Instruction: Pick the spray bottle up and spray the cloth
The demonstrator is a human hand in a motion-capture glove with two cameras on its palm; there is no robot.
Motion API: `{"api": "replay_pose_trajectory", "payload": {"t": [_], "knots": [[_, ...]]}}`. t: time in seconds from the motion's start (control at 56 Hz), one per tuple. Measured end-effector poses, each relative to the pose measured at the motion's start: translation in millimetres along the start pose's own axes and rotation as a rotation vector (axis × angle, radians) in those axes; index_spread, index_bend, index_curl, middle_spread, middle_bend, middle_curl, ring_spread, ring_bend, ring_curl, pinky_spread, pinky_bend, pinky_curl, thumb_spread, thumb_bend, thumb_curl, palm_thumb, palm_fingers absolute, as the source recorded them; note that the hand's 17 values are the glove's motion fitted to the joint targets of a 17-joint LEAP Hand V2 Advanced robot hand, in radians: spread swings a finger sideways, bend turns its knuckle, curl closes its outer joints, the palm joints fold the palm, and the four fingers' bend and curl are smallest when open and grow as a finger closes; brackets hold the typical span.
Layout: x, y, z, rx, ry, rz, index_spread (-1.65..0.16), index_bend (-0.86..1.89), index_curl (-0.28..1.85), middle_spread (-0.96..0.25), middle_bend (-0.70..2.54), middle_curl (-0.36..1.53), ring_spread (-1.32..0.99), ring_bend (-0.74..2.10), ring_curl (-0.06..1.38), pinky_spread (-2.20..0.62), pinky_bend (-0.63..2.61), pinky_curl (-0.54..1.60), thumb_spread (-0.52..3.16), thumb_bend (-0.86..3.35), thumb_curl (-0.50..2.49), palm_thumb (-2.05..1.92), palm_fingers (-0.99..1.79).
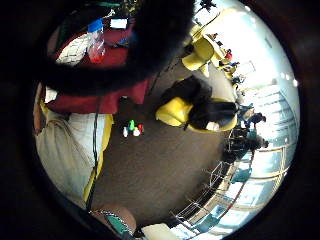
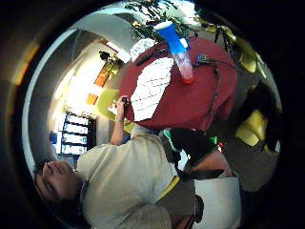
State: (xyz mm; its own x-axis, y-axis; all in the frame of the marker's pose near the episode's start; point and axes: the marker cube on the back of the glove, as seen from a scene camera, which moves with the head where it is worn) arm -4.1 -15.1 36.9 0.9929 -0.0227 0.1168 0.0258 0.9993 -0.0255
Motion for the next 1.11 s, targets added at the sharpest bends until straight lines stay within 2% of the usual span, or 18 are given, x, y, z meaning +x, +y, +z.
{"api": "replay_pose_trajectory", "payload": {"t": [0.286, 0.357, 0.446, 0.625, 0.714, 0.785, 0.893, 0.946, 1.017, 1.053, 1.089, 1.107], "knots": [[-21.0, -28.2, 71.0, 0.143, -0.178, 0.089, -0.39, 0.14, 0.24, -0.01, 0.18, 0.28, -0.07, 0.31, 0.25, 0.22, 0.32, 0.31, 1.06, -0.01, 0.32, 0.65, 0.32], [-23.8, -41.5, 80.3, 0.191, -0.307, 0.089, -0.38, 0.14, 0.24, 0.00, 0.18, 0.28, -0.06, 0.32, 0.26, 0.22, 0.33, 0.32, 1.06, -0.01, 0.34, 0.68, 0.32], [-32.7, -51.1, 87.7, 0.281, -0.509, 0.230, -0.37, 0.12, 0.24, 0.00, 0.19, 0.28, -0.06, 0.36, 0.28, 0.22, 0.36, 0.33, 1.06, 0.00, 0.35, 0.71, 0.37], [-36.8, -83.8, 97.9, 0.364, -0.822, 0.333, -0.35, 0.14, 0.25, 0.02, 0.20, 0.31, -0.05, 0.36, 0.29, 0.20, 0.38, 0.34, 1.05, -0.01, 0.38, 0.78, 0.48], [-37.0, -104.1, 105.8, 0.458, -0.874, 0.171, -0.35, 0.13, 0.25, 0.03, 0.19, 0.31, -0.04, 0.36, 0.30, 0.19, 0.40, 0.35, 1.04, -0.01, 0.39, 0.82, 0.49], [-41.2, -117.9, 106.8, 0.453, -0.901, 0.173, -0.34, 0.13, 0.24, 0.04, 0.18, 0.31, -0.04, 0.37, 0.31, 0.18, 0.41, 0.36, 1.03, -0.01, 0.40, 0.84, 0.50], [-47.0, -148.0, 103.3, 0.499, -0.949, 0.348, -0.33, 0.13, 0.24, 0.04, 0.19, 0.32, -0.04, 0.38, 0.31, 0.17, 0.41, 0.36, 1.03, -0.01, 0.42, 0.88, 0.53], [-47.3, -160.8, 104.4, 0.533, -0.955, 0.379, -0.31, 0.15, 0.25, 0.04, 0.20, 0.33, -0.04, 0.38, 0.32, 0.16, 0.38, 0.35, 1.03, 0.00, 0.43, 0.90, 0.61], [-48.1, -163.5, 109.1, 0.524, -0.965, 0.338, -0.30, 0.16, 0.26, 0.03, 0.22, 0.34, -0.04, 0.40, 0.33, 0.15, 0.36, 0.35, 1.04, 0.00, 0.44, 0.93, 0.72], [-47.3, -169.7, 111.1, 0.557, -0.977, 0.353, -0.28, 0.15, 0.27, -0.01, 0.28, 0.37, -0.07, 0.49, 0.35, 0.05, 0.39, 0.35, 1.01, 0.02, 0.47, 0.98, 1.01], [-46.1, -179.2, 112.3, 0.615, -0.997, 0.400, -0.27, 0.13, 0.26, -0.03, 0.28, 0.38, -0.08, 0.51, 0.34, -0.03, 0.42, 0.34, 0.99, 0.01, 0.48, 1.00, 1.11], [-45.4, -182.9, 113.2, 0.641, -1.003, 0.411, -0.28, 0.15, 0.28, -0.05, 0.30, 0.39, -0.10, 0.55, 0.37, -0.08, 0.48, 0.37, 0.97, 0.02, 0.49, 1.02, 1.25]]}}
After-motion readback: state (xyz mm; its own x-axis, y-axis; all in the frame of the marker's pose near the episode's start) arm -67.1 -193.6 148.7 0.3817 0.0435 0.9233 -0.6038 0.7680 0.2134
